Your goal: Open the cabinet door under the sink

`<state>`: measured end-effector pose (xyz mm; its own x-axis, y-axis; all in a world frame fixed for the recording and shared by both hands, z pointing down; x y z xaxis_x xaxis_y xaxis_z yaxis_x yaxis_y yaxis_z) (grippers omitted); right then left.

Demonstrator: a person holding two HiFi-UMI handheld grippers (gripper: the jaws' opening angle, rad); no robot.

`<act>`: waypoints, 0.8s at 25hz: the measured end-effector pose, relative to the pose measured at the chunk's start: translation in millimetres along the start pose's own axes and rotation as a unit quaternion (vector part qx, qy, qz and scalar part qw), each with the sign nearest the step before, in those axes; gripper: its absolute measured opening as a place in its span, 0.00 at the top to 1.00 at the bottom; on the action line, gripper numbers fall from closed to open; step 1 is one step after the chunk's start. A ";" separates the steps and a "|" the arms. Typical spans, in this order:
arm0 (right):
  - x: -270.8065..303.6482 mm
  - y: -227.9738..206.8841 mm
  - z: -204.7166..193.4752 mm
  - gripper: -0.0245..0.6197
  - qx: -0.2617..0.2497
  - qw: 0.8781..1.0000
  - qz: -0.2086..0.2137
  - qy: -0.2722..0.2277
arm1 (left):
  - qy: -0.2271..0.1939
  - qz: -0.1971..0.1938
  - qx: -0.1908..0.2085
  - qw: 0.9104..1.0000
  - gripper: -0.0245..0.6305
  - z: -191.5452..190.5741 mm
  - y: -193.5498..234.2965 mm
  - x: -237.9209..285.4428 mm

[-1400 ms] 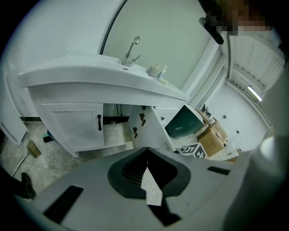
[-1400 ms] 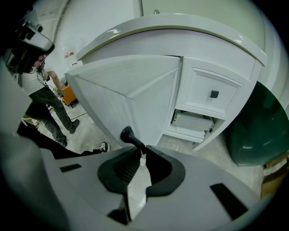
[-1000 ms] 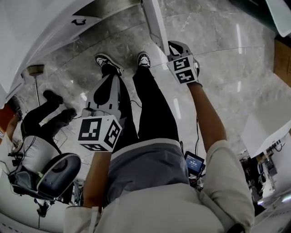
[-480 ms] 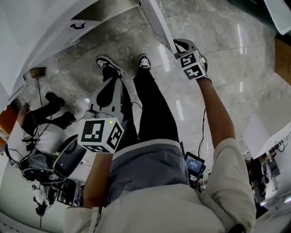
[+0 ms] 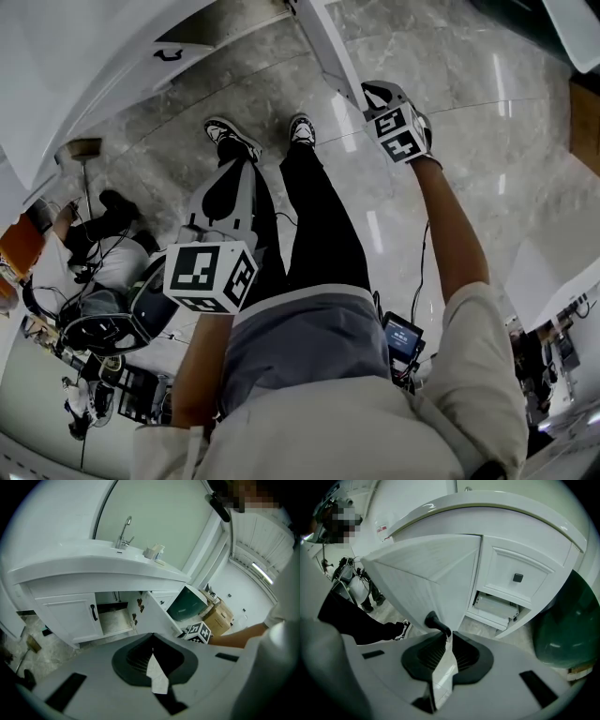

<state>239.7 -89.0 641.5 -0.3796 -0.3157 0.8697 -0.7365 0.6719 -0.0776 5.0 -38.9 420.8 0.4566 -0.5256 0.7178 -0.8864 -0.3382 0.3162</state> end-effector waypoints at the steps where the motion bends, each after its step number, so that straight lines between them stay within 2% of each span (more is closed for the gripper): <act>1: 6.4 0.9 -0.5 0.90 -0.001 1.000 0.001 0.003 | 0.001 0.000 0.002 1.000 0.96 -0.5 4.4 2.0; 4: 16.8 3.0 0.9 0.90 0.002 1.000 0.008 0.009 | 0.000 0.001 0.008 1.000 0.96 1.4 13.8 4.8; 9: -18.6 -0.8 -1.6 0.90 0.024 1.000 0.004 0.006 | -0.019 0.014 -0.005 1.000 0.96 25.7 8.3 -14.6; 14: -37.4 -12.7 -4.2 0.90 0.115 0.993 -0.016 -0.012 | -0.034 0.020 0.006 0.999 0.96 39.0 13.2 -17.5; 17: -54.4 -22.6 0.8 0.90 0.177 0.983 -0.024 -0.036 | -0.036 0.016 -0.019 0.999 0.96 41.1 11.7 -17.8; 20: -73.9 -25.1 8.1 0.90 0.206 0.977 -0.029 -0.054 | -0.041 0.014 -0.047 0.998 0.96 41.6 9.7 -26.1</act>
<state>281.7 -88.0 575.2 -0.3708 -0.4296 0.8234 -0.9129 0.3316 -0.2380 -12.3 -60.9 379.3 0.4330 -0.5970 0.6753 -0.9003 -0.2503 0.3560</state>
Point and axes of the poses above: the fingertips, and each gripper's own axes: x forward along the fingers, y to its left, z out of its top, the point moved 4 cm from there along -x, backward along the fingers, and after that the axes turned 3 degrees about x, right-handed, at the moved point
